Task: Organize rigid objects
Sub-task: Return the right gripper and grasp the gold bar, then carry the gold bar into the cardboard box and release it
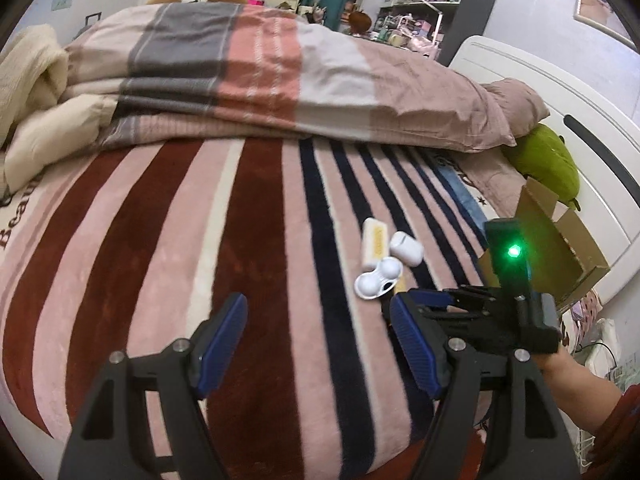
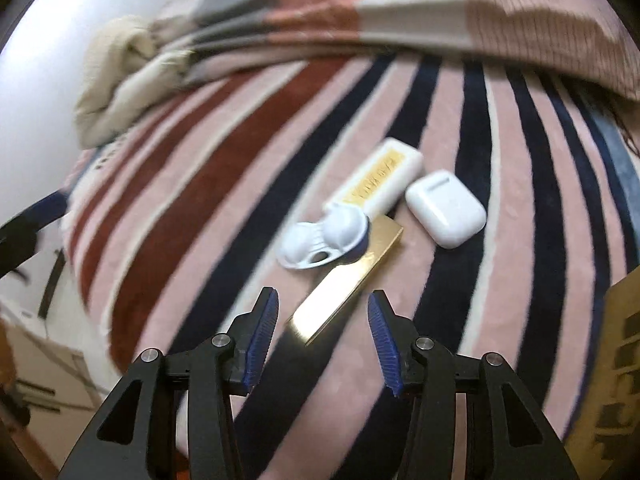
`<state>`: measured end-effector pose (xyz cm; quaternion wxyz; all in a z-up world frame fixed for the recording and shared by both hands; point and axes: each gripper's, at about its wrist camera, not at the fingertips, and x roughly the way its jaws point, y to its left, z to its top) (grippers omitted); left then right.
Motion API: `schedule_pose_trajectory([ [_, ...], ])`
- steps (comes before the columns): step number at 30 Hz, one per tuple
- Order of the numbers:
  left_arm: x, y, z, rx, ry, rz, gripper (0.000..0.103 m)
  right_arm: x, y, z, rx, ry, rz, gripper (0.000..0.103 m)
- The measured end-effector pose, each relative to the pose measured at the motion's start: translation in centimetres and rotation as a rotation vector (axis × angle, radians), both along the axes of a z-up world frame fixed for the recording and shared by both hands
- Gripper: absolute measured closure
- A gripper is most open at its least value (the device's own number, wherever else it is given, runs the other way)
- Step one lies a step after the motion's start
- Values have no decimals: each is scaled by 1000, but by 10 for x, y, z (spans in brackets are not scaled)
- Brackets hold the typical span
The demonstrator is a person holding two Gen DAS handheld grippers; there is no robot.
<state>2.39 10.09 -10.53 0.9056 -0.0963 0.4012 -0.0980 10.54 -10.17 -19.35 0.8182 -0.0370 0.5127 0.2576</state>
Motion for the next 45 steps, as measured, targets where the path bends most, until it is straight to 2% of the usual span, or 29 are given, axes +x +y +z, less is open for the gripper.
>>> schedule_pose_trajectory([
  [3, 0, 4, -3, -6, 3, 2, 32, 9, 3, -10, -5, -3, -27, 62],
  [7, -1, 2, -3, -20, -4, -7, 32, 9, -3, -9, -12, -19, -36, 87],
  [8, -1, 1, -3, -22, -5, -10, 32, 10, -6, -7, -2, -6, -29, 88],
  [13, -1, -7, 0, -38, -12, -33, 32, -8, -32, 4, -91, -38, 14, 89],
  [16, -1, -15, 2, -36, -12, -47, 32, -13, -43, 1, -132, -15, 37, 89],
  [19, -2, -22, 4, -28, -8, -64, 32, -12, -50, -4, -117, 1, 28, 89],
  [24, -4, -29, 8, -41, -5, -86, 32, -13, -47, -3, -118, -26, 45, 90],
  [28, -2, -41, 18, -64, -19, -125, 32, -27, -39, 29, -74, -116, 101, 90],
  [32, 3, -63, 41, -123, -70, -195, 32, -46, -36, 79, 21, -200, 164, 90],
  [37, 16, -102, 67, -141, -115, -275, 45, -73, -43, 133, 104, -302, 222, 90],
  [39, 22, -119, 76, -151, -131, -312, 58, -77, -48, 146, 123, -328, 234, 90],
  [41, 29, -137, 83, -145, -139, -334, 64, -74, -57, 153, 149, -334, 217, 90],
  [45, 42, -177, 94, -141, -149, -396, 65, -74, -93, 165, 166, -355, 166, 90],
])
